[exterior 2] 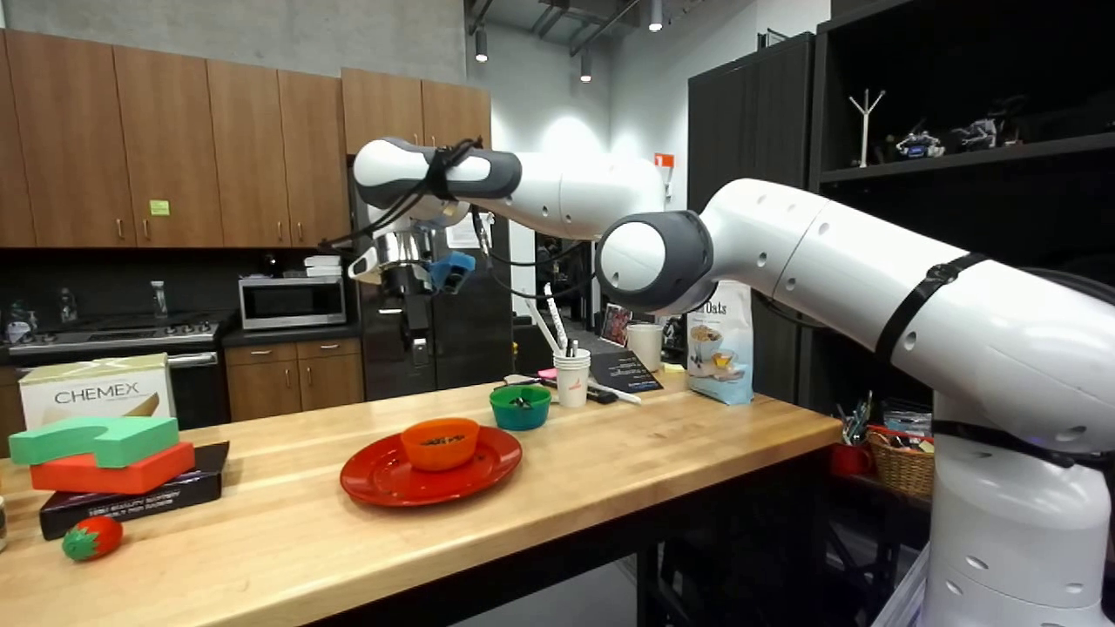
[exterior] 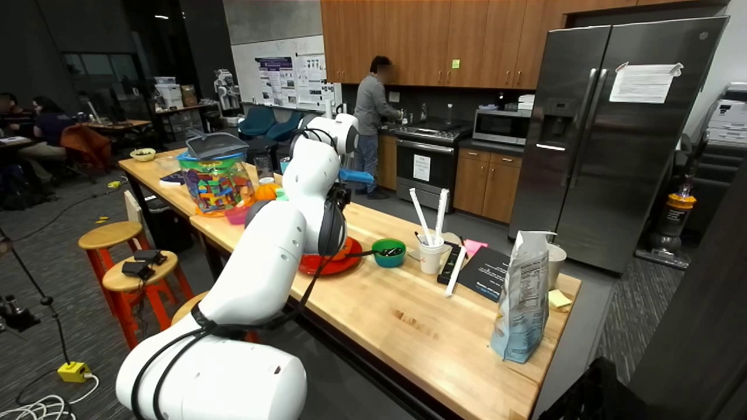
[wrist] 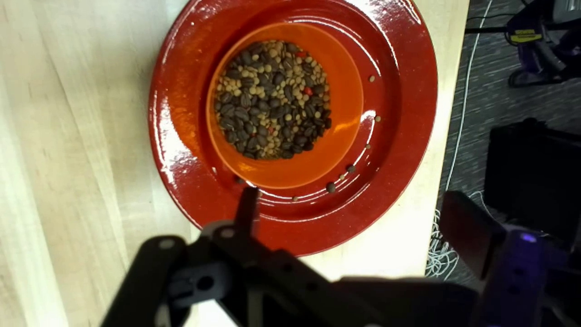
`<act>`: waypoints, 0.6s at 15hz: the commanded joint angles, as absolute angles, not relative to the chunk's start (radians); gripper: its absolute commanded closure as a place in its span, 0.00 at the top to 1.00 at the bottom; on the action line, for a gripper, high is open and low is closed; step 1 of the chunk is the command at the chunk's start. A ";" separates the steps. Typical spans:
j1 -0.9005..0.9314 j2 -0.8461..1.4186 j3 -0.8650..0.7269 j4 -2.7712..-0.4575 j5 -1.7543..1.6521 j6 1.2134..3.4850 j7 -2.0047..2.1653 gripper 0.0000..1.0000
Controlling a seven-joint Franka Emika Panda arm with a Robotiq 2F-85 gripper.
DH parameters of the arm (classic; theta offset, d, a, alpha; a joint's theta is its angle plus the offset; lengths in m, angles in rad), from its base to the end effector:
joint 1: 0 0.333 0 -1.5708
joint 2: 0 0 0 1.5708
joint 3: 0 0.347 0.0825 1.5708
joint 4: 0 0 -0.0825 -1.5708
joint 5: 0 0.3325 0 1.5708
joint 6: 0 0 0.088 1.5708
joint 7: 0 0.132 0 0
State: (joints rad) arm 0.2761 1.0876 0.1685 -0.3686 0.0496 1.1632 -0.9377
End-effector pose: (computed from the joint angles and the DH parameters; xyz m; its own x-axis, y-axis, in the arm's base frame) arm 0.6683 0.2463 0.3942 0.2402 0.9707 -0.0049 0.9126 -0.2275 -0.3396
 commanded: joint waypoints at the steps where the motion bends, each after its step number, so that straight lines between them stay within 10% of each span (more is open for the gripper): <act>1: 0.273 1.074 0.167 -0.390 0.052 1.168 -0.948 1.00; 9: 0.283 1.126 0.167 -0.309 0.049 1.131 -0.949 1.00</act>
